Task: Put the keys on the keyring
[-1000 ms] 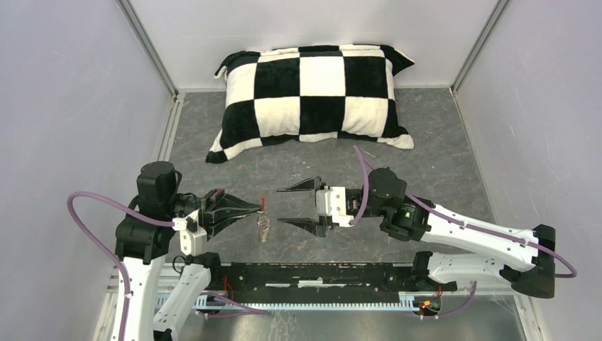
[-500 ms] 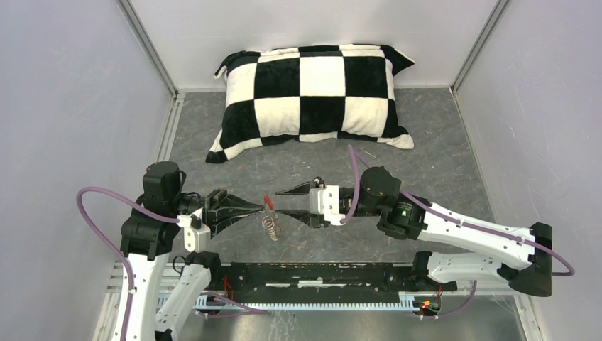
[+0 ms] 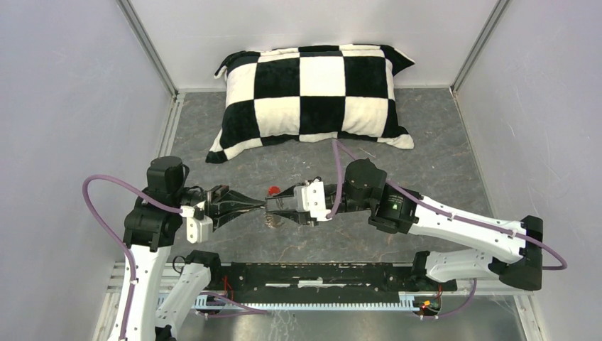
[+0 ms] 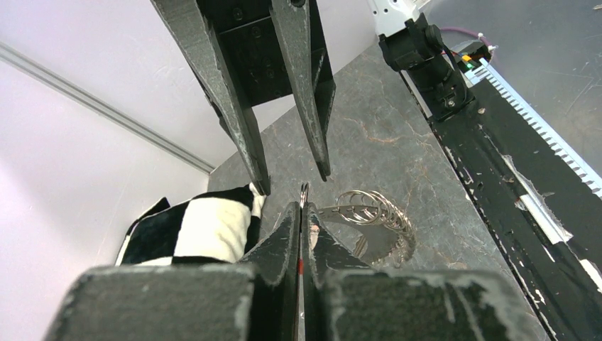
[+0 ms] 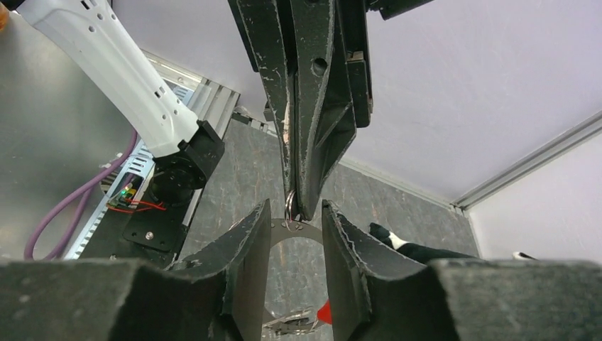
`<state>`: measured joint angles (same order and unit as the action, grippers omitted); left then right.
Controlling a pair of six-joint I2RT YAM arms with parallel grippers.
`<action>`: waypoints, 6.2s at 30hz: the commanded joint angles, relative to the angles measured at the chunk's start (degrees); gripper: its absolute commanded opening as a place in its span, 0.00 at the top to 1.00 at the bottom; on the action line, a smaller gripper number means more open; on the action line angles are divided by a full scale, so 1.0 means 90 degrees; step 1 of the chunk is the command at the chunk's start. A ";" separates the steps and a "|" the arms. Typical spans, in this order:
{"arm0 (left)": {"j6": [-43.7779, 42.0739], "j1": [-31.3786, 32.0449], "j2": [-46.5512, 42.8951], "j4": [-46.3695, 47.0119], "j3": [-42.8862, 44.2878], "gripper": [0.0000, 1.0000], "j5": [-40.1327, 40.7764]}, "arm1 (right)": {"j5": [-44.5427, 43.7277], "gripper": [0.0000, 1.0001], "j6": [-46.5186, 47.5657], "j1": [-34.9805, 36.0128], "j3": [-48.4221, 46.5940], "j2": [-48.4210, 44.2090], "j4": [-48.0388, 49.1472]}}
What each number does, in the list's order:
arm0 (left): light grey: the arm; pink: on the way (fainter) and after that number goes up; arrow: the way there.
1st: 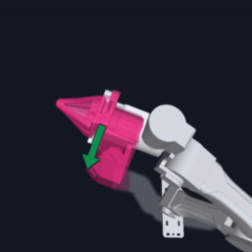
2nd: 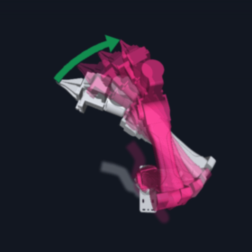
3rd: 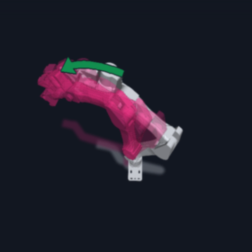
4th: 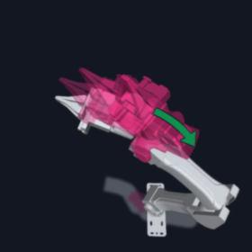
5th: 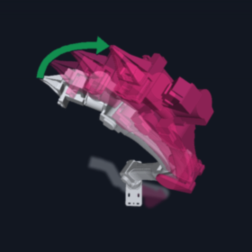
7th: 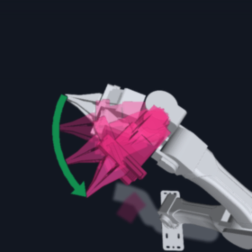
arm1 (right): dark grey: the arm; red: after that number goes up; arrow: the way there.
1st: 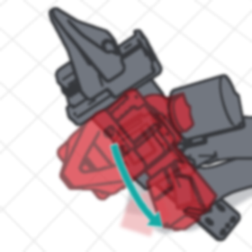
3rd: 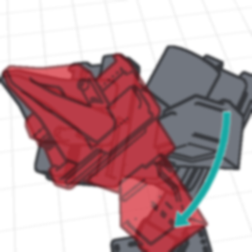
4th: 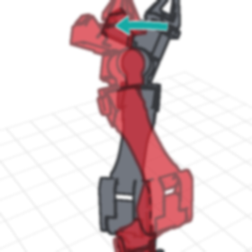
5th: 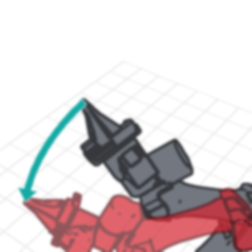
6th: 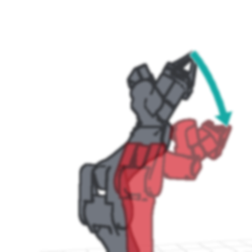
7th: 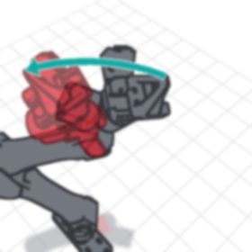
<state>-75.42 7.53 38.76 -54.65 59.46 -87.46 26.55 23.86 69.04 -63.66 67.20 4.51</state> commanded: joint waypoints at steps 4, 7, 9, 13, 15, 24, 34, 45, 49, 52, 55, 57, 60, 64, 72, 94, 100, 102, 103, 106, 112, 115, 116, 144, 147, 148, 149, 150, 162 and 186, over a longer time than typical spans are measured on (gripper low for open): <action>0.0299 0.0003 0.0036 0.0184 0.0082 0.98 -0.0353 | -0.0145 0.63 0.0010 0.0082 -0.0477 0.0242 -0.0359; 0.0300 0.0003 0.0028 0.0184 0.0083 0.98 -0.0350 | -0.0298 0.68 0.0015 0.0095 -0.0546 0.0315 -0.0465; 0.0304 0.0003 0.0028 0.0184 0.0083 0.98 -0.0343 | -0.0363 0.80 0.0025 0.0109 -0.0586 0.0361 -0.0484; 0.0356 0.0003 0.0020 0.0185 0.0032 0.98 -0.0302 | -0.0496 0.99 -0.0049 0.0119 -0.0559 0.0361 -0.0375; 0.0376 0.0003 0.0005 0.0185 -0.0025 0.96 -0.0216 | -0.0545 0.99 -0.0098 0.0121 -0.0489 0.0302 -0.0268; 0.0315 0.0003 -0.0270 0.0189 -0.0265 0.66 0.0145 | -0.0552 0.99 -0.0331 0.0117 -0.0021 -0.0007 0.0205; 0.0454 0.0003 -0.0252 0.0168 -0.0153 0.66 0.0174 | -0.0450 0.99 -0.0823 0.0121 0.0403 -0.0103 0.0908; 0.0757 0.0003 -0.0398 0.0175 -0.0259 0.75 0.0388 | -0.0833 0.99 -0.1650 0.0121 0.1174 -0.0289 0.2245; 0.0741 0.0004 -0.0400 0.0179 -0.0260 0.78 0.0392 | -0.0907 0.99 -0.1920 0.0117 0.1393 -0.0311 0.2642; 0.0727 0.0003 -0.0384 0.0175 -0.0245 0.83 0.0365 | -0.0899 0.99 -0.2056 0.0120 0.1436 -0.0269 0.2812; 0.0774 0.0003 -0.0372 0.0174 -0.0245 0.85 0.0319 | -0.0900 0.99 -0.2207 0.0121 0.1486 -0.0228 0.3011; 0.0782 0.0003 -0.0386 0.0177 -0.0263 0.85 0.0314 | -0.0875 0.99 -0.2290 0.0127 0.1512 -0.0188 0.3122; 0.0773 0.0003 -0.0391 0.0181 -0.0297 0.85 0.0351 | -0.0857 0.99 -0.2420 0.0127 0.1553 -0.0129 0.3298; 0.0755 0.0003 -0.0350 0.0172 -0.0299 0.86 0.0344 | -0.0812 0.99 -0.2542 0.0157 0.1556 -0.0027 0.3467; 0.0483 0.0003 -0.0327 0.0166 -0.0360 0.79 0.0517 | -0.0870 0.99 -0.2594 0.0223 0.1558 0.0054 0.3544; 0.0930 0.0003 -0.0604 0.0388 -0.0381 0.80 0.0405 | -0.0986 0.99 -0.2464 0.0230 0.1621 0.0024 0.3308; 0.0937 0.0003 -0.0787 0.0379 -0.0523 0.68 0.0627 | -0.1065 0.99 -0.2397 0.0225 0.1653 -0.0074 0.3239; 0.0944 0.0003 -0.0756 0.0384 -0.0500 0.67 0.0633 | -0.1065 0.99 -0.2407 0.0233 0.1658 -0.0065 0.3229; 0.0968 0.0003 -0.0732 0.0380 -0.0474 0.63 0.0643 | -0.1072 0.99 -0.2406 0.0228 0.1663 -0.0064 0.3229; 0.1068 0.0003 -0.0668 0.0379 -0.0376 0.59 0.0655 | -0.1117 0.99 -0.2391 0.0230 0.1681 -0.0079 0.3229; 0.1114 0.0003 -0.0655 0.0380 -0.0280 0.69 0.0666 | -0.1164 0.99 -0.2384 0.0230 0.1692 -0.0075 0.3238; 0.1177 0.0004 -0.0627 0.0379 -0.0238 0.75 0.0639 | -0.1180 0.99 -0.2363 0.0227 0.1687 -0.0054 0.3220; 0.1211 0.0003 -0.0617 0.0379 -0.0224 0.77 0.0631 | -0.1198 0.99 -0.2358 0.0236 0.1692 -0.0054 0.3219; 0.1424 0.0003 -0.0165 0.0369 -0.0279 0.98 0.0296 | -0.0996 0.99 -0.2421 0.0288 0.1606 0.0130 0.3346; 0.1426 0.0003 -0.0147 0.0370 -0.0252 0.98 0.0269 | -0.0978 0.99 -0.2426 0.0292 0.1597 0.0151 0.3346; 0.1439 0.0003 -0.0146 0.0369 -0.0234 0.98 0.0281 | -0.0977 0.99 -0.2426 0.0281 0.1595 0.0153 0.3346; 0.1468 0.0003 -0.0154 0.0369 -0.0222 0.98 0.0284 | -0.0977 0.99 -0.2421 0.0289 0.1598 0.0150 0.3346; 0.1482 0.0003 -0.0166 0.0371 -0.0220 0.98 0.0293 | -0.0970 0.99 -0.2425 0.0290 0.1604 0.0143 0.3338; 0.0950 0.0003 -0.0391 0.0391 -0.0400 0.98 0.0169 | -0.1036 0.52 -0.2358 0.0284 0.1567 -0.0104 0.2826; 0.1110 0.0003 -0.0351 0.0410 -0.0050 0.98 -0.0215 | -0.0476 0.29 -0.1868 -0.3271 0.2649 0.0166 0.1880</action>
<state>-65.56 7.53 36.34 -52.12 58.17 -87.35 15.94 4.58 43.99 -41.76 60.99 20.47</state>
